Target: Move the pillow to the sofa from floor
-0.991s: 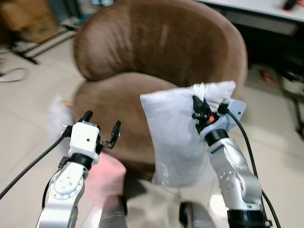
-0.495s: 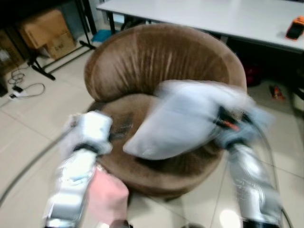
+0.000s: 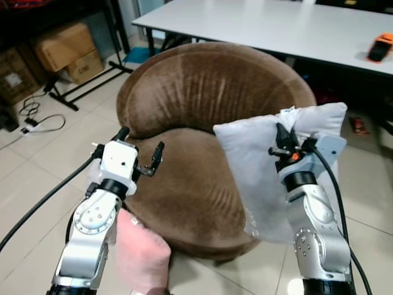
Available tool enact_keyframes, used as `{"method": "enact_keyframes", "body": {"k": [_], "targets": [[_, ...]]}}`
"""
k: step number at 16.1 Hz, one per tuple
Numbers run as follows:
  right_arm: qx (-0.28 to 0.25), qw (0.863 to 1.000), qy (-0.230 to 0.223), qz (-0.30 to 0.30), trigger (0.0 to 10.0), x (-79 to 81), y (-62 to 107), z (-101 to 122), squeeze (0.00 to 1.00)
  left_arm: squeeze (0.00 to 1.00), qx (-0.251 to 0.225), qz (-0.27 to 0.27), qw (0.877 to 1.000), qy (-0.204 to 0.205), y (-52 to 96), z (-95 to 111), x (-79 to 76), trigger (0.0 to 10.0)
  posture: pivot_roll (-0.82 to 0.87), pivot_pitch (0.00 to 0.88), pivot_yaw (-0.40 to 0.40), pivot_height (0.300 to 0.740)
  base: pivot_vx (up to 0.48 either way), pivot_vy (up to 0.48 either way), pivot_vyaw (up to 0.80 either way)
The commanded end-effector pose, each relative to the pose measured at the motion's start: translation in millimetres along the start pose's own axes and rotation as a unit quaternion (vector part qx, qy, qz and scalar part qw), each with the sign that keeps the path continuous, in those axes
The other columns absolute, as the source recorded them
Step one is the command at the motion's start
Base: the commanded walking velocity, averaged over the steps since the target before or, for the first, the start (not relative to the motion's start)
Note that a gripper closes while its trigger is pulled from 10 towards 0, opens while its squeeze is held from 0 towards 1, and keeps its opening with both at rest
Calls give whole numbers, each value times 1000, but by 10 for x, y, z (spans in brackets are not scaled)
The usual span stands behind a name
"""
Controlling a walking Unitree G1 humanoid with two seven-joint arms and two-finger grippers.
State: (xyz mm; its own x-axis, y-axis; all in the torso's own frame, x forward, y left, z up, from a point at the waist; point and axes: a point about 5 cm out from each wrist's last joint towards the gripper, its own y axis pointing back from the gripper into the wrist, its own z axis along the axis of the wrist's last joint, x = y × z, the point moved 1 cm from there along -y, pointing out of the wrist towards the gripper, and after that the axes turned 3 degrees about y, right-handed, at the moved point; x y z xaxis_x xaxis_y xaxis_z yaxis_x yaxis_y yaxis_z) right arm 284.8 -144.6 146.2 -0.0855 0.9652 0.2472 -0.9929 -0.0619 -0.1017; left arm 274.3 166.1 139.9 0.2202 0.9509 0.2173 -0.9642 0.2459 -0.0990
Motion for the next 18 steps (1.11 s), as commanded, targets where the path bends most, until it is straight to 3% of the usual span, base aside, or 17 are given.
{"method": "enact_keyframes", "body": {"k": [1,6,10,15,18], "targets": [[6,1000,-2,30,10000,94,-4,-6,0,514,-3,6,1000,-6,-6,11,25,10000,15,0,48,740,0,-277,0],[7,998,-10,61,10000,177,36,-77,0,514,-5,15,1000,12,62,10,47,10000,26,0,36,740,0,0,0],[15,998,-19,54,10000,185,19,-101,0,533,-5,9,1000,17,102,17,69,10000,31,3,29,740,154,0,662],[9,999,-25,26,10000,70,-6,-94,0,533,-1,0,1000,18,99,9,50,10000,34,8,36,740,325,0,0],[11,1000,-12,17,10000,30,-19,-100,0,533,0,-3,1000,18,86,8,54,10000,36,6,40,740,321,0,-800]]}}
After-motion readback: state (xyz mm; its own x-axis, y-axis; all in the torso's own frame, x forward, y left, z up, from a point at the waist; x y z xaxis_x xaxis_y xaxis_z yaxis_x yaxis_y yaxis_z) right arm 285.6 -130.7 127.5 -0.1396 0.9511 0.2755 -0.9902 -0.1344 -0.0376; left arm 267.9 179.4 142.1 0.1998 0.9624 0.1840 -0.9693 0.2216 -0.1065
